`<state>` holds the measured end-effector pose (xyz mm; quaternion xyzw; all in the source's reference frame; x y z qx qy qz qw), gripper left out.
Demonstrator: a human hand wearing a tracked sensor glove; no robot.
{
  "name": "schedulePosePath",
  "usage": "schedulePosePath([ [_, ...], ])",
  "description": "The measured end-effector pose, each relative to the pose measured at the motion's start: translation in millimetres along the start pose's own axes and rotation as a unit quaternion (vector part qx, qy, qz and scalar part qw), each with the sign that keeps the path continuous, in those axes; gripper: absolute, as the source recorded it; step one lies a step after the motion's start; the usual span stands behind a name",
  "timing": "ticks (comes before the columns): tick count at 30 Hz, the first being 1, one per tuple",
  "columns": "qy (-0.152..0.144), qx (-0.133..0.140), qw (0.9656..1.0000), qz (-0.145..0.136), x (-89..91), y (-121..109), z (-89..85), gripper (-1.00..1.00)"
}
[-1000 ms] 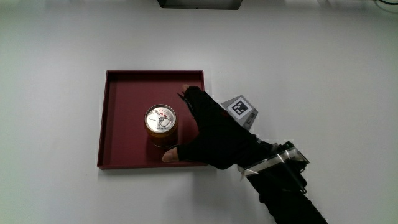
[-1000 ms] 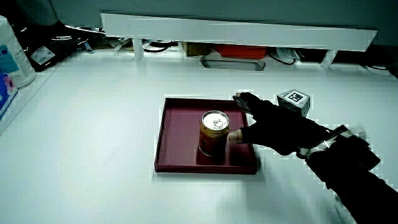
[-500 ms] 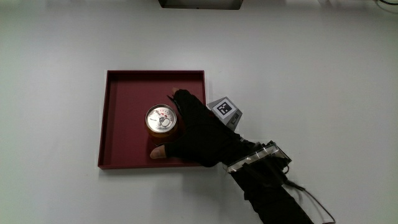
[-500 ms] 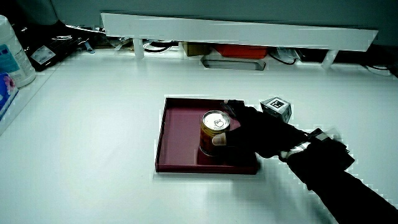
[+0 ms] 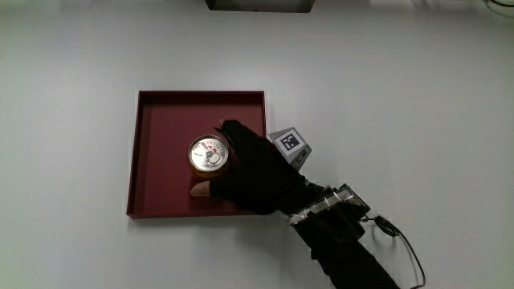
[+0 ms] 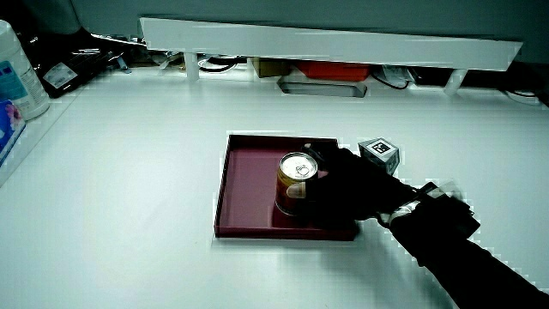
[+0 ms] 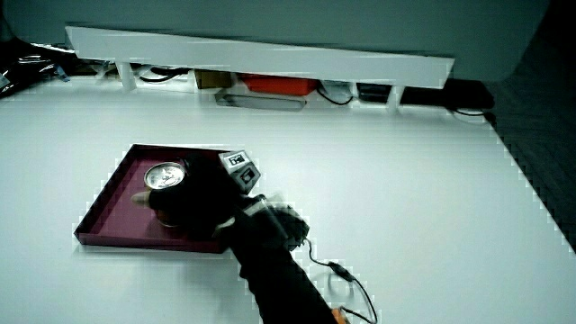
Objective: Pick red bull from plate
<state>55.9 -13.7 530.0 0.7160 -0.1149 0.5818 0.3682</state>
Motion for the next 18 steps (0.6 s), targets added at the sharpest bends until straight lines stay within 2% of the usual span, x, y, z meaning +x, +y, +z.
schedulePosePath([
  [1,-0.004,0.007,0.9999,-0.009,-1.2,-1.0,0.0,0.23],
  [3,0.01,0.013,0.9999,-0.003,0.7,-0.7,-0.7,0.3],
  [5,0.002,0.024,0.9997,0.0,2.3,-1.1,-1.4,0.37],
  [9,0.012,0.041,0.9991,0.004,3.4,-1.7,-1.5,0.5],
  [10,0.014,0.043,0.9989,0.012,4.0,-1.2,-1.6,0.53],
  [14,0.013,0.05,0.9986,0.008,2.3,-3.1,-1.0,0.67],
  [18,0.011,0.056,0.9982,0.02,3.7,-3.5,-0.7,0.8],
])
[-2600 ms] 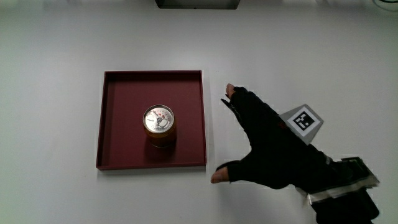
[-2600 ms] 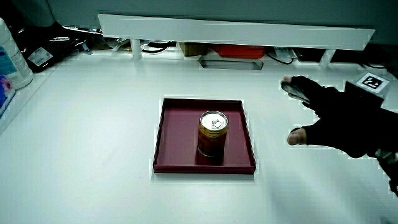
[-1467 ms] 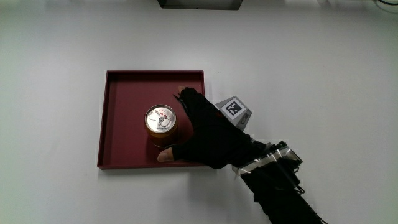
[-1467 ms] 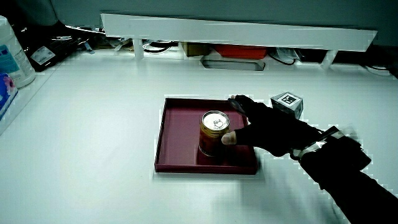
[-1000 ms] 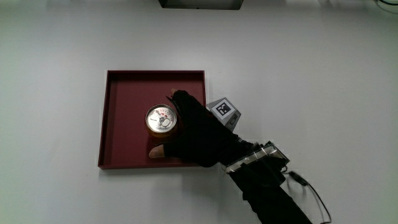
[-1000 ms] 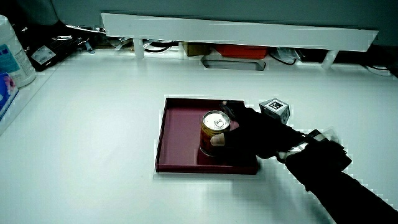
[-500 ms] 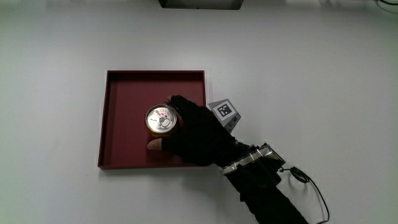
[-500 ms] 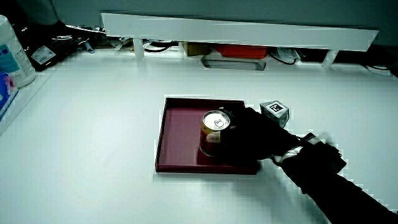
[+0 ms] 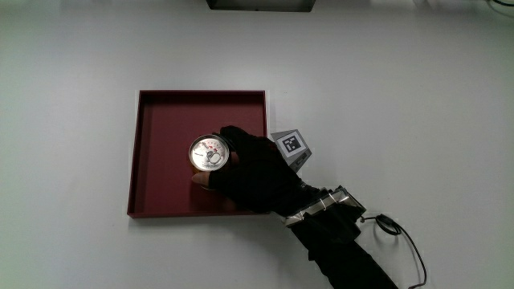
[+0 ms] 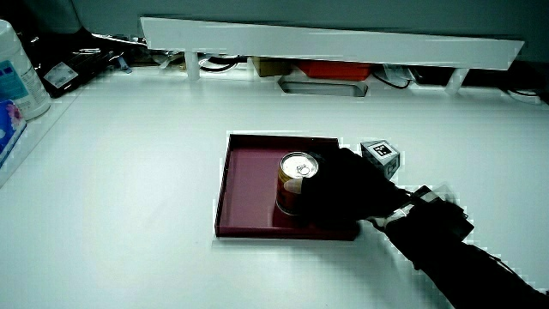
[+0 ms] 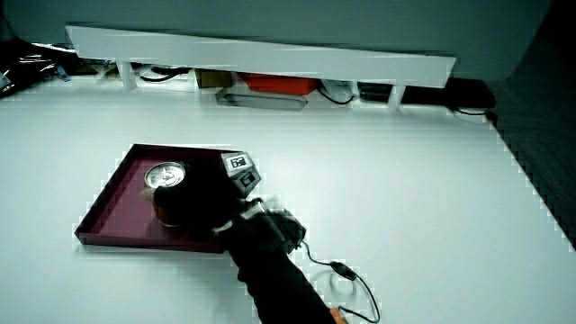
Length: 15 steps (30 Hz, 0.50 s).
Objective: Pick red bull from plate
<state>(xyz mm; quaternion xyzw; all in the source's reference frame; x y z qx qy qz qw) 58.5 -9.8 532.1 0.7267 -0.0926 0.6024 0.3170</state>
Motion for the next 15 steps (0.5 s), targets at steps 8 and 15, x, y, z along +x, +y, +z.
schedulePosePath([
  [8,0.003,-0.003,1.0,-0.006,-0.8,-2.2,1.0,1.0],
  [15,0.025,-0.013,0.9994,0.021,-14.8,-9.8,12.9,1.0],
])
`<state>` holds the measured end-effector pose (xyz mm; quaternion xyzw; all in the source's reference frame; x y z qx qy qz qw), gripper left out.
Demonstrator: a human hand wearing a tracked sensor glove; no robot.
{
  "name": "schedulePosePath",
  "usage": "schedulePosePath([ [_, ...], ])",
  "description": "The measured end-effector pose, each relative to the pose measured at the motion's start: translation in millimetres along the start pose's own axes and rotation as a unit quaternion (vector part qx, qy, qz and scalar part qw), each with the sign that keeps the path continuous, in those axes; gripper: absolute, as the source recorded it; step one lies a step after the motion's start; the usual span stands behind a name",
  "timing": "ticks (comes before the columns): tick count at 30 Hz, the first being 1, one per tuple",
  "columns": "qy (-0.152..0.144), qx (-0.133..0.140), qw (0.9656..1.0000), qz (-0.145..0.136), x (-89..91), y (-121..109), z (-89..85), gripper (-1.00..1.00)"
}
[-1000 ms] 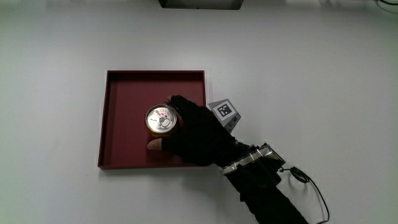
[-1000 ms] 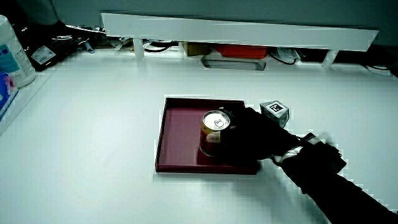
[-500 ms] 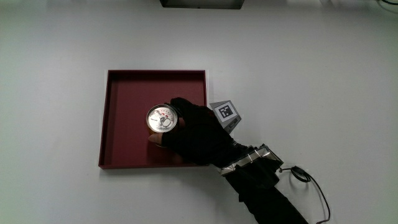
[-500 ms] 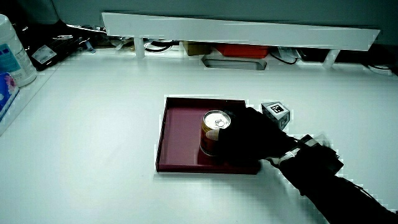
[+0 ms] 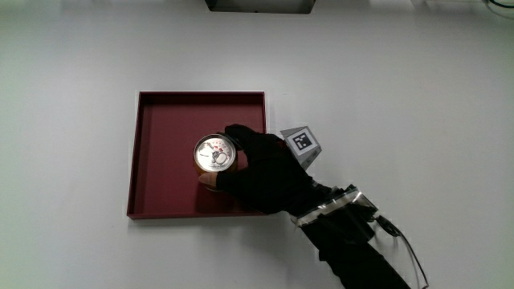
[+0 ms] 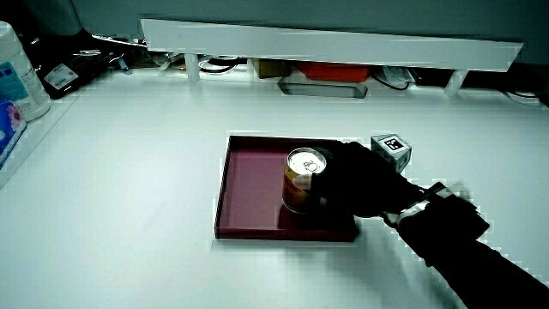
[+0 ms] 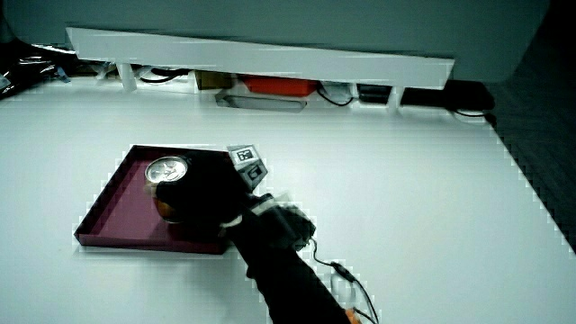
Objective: Pick red bull from plate
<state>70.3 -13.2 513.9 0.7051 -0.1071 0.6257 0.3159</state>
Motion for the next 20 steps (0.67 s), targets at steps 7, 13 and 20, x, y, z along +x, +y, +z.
schedulePosePath([
  [7,0.014,-0.008,0.9996,0.024,-32.7,-18.7,19.7,1.0],
  [13,-0.045,-0.001,0.9989,-0.006,-52.9,-43.9,37.4,1.0],
  [20,-0.045,-0.008,0.9982,0.038,-77.3,-74.0,51.4,1.0],
])
